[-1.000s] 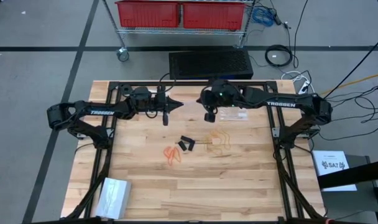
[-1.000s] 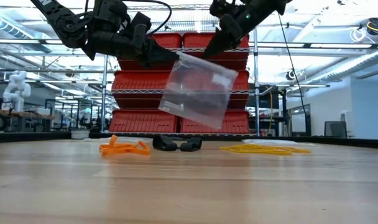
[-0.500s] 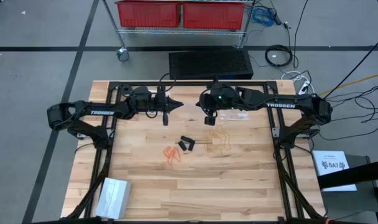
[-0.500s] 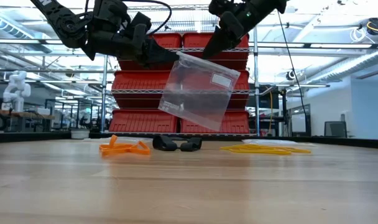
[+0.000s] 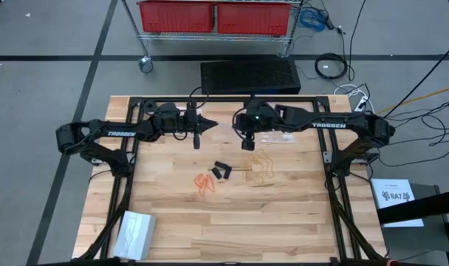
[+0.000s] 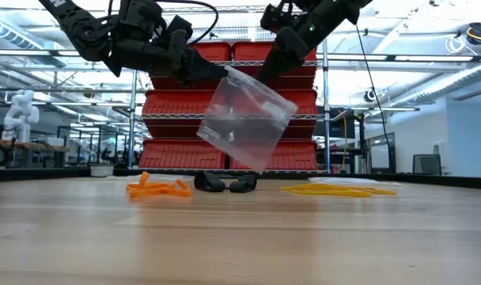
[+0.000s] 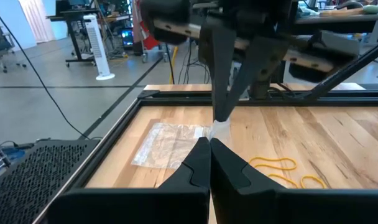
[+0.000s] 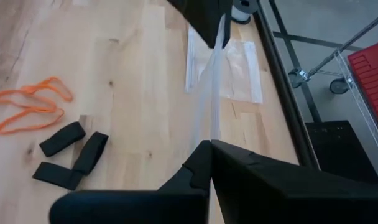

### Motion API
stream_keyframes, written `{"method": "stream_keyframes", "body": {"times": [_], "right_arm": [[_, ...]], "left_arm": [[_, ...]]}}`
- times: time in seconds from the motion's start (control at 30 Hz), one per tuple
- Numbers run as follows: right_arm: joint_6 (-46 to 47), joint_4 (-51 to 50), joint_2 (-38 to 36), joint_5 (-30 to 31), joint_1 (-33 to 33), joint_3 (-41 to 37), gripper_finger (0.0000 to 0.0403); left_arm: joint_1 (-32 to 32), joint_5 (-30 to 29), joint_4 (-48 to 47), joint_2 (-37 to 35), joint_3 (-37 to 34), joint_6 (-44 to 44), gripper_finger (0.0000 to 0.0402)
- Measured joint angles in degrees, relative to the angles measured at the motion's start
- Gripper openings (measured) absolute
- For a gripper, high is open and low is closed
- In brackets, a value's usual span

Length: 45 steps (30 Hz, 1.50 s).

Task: Sort rubber bands
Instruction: Open the middle transparent zip bag

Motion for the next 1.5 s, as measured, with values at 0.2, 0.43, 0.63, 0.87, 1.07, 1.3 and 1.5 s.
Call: {"method": "stream_keyframes", "body": {"times": [0.2,0.43,0.63,0.87,1.07,1.3,1.5], "right_arm": [[1.32,0.94,0.54,-0.04,-0.98,0.00,0.0000],[4.01,0.20,0.54,-5.14,-0.94,0.00,0.0000],[6.67,-1.04,0.54,-6.29,-0.90,0.00,0.0000],[8.60,-0.08,2.64,-6.38,-0.88,0.00,0.0000],[10.31,3.81,5.37,-5.96,-0.99,-0.02,0.0000],[11.45,5.11,4.09,-7.97,-2.36,0.00,0.0000],[10.39,4.08,7.31,-10.91,-1.87,-0.13,0.0000]], "left_arm": [[0.00,-0.05,-0.01,0.00,0.00,-0.19,0.0000],[-0.02,-0.40,-0.26,0.00,0.02,-0.20,0.0000],[-0.02,-1.70,-1.57,0.00,0.04,-0.19,0.0000],[-0.82,-1.74,-1.62,0.00,0.04,-0.22,0.0000],[-2.84,-4.12,-3.09,0.00,0.04,-0.22,0.0000],[-4.68,-7.94,-5.49,0.00,0.04,-0.19,0.0000],[-5.91,-9.12,-5.75,0.00,0.04,-0.20,0.0000]]}}
